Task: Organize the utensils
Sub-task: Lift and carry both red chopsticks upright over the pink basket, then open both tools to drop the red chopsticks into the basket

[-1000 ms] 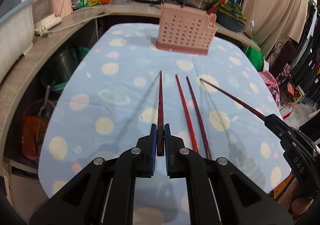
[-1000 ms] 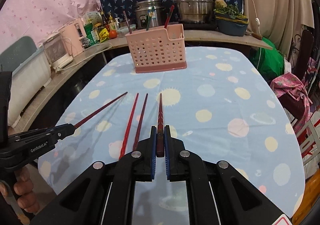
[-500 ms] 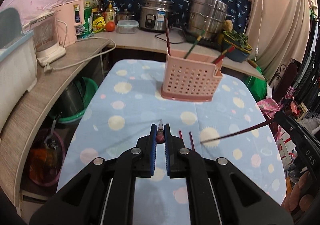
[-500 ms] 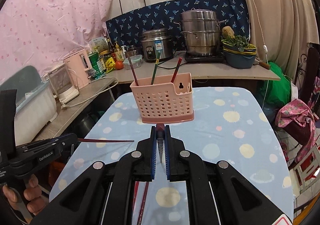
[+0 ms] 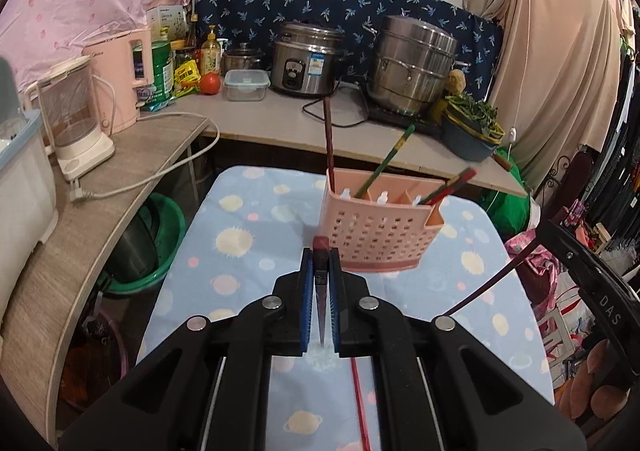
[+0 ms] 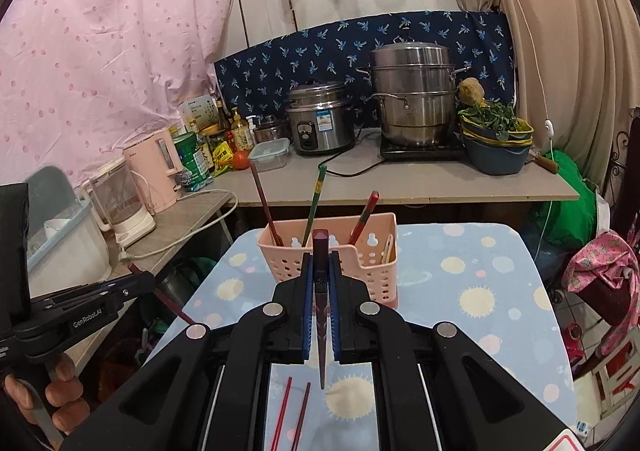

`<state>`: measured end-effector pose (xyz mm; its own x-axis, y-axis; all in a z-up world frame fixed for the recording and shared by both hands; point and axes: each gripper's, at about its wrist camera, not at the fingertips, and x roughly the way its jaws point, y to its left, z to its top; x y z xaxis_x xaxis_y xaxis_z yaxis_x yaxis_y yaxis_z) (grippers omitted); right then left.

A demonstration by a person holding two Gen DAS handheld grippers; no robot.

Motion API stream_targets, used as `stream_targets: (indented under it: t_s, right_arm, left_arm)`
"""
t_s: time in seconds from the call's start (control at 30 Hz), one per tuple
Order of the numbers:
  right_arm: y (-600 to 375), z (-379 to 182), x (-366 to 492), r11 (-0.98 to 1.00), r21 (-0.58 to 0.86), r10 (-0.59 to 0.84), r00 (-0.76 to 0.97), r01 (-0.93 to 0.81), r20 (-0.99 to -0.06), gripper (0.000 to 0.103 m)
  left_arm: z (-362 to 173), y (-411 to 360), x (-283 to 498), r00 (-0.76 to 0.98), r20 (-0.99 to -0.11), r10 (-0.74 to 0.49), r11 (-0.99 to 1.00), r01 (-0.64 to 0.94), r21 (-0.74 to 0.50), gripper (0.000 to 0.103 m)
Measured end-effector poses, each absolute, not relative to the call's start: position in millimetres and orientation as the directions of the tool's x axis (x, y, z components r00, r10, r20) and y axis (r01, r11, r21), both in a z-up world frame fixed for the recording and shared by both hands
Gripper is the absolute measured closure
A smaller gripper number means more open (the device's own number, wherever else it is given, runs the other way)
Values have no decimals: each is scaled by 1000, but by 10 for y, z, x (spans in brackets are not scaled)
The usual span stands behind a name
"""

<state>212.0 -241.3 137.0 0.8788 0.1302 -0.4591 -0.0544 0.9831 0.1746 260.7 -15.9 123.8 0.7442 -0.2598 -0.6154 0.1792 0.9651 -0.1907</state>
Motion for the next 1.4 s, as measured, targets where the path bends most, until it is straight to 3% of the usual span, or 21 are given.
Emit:
stream_targets:
  t_s: [0.3, 0.73, 1.4]
  right_arm:
    - [-2581, 1765, 2575, 973, 226, 136, 907, -46, -398, 96]
    - [-2756, 2221, 3256, 965, 260, 115, 941, -30, -318, 96]
    - [-2799, 1545, 3622, 971, 239, 114, 883, -2, -455, 96]
  left_arm:
    - [1749, -181, 2979, 793, -549, -265, 963, 184, -200, 96]
    - [2611, -372, 3482, 895, -349, -279, 953, 214, -213, 96]
    - [1714, -677, 4081, 822, -526, -219, 974, 155, -163, 96]
